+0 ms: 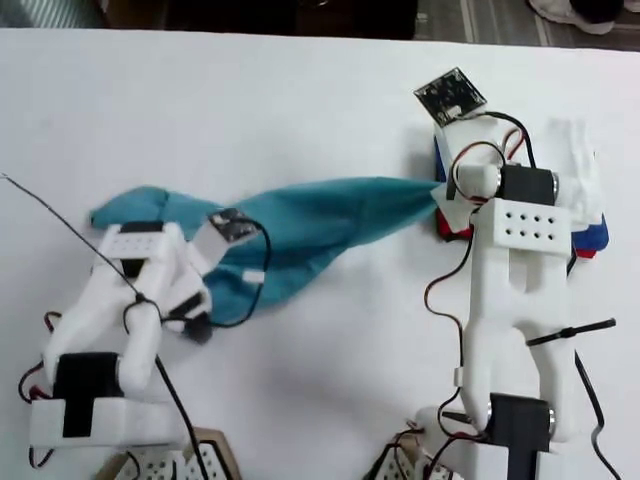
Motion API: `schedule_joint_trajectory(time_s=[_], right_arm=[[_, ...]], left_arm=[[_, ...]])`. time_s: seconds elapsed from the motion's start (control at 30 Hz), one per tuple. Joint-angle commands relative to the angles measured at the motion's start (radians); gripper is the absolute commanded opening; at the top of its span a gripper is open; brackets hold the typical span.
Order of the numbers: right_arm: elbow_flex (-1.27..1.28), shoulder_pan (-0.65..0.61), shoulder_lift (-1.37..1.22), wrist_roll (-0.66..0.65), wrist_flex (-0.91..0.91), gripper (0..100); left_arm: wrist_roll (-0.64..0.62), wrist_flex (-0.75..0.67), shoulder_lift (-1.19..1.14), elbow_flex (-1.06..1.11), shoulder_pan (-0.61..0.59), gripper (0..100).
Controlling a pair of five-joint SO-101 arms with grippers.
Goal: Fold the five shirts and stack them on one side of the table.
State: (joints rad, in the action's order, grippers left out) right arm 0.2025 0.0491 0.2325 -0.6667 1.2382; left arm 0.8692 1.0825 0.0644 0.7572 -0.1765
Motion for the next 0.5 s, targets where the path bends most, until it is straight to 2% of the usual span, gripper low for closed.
schedule_joint_trajectory(time_s=[0.0,0.13,0.2,0.47], right_arm=[[-0.031,0.016,0.004,0.003,-0.016,2.0],[-0.031,0.016,0.004,0.003,-0.016,2.0],[-0.029,0.016,0.004,0.003,-0.019,2.0],[-0.029,0.012,0.002,0.003,-0.019,2.0]], left_arm=[[-0.078,-0.002,-0.005,-0.101,-0.009,21],[-0.091,0.098,-0.005,-0.182,0.017,1],[-0.091,0.170,-0.005,-0.213,0.032,4],[-0.091,0.457,-0.003,-0.338,0.123,3]])
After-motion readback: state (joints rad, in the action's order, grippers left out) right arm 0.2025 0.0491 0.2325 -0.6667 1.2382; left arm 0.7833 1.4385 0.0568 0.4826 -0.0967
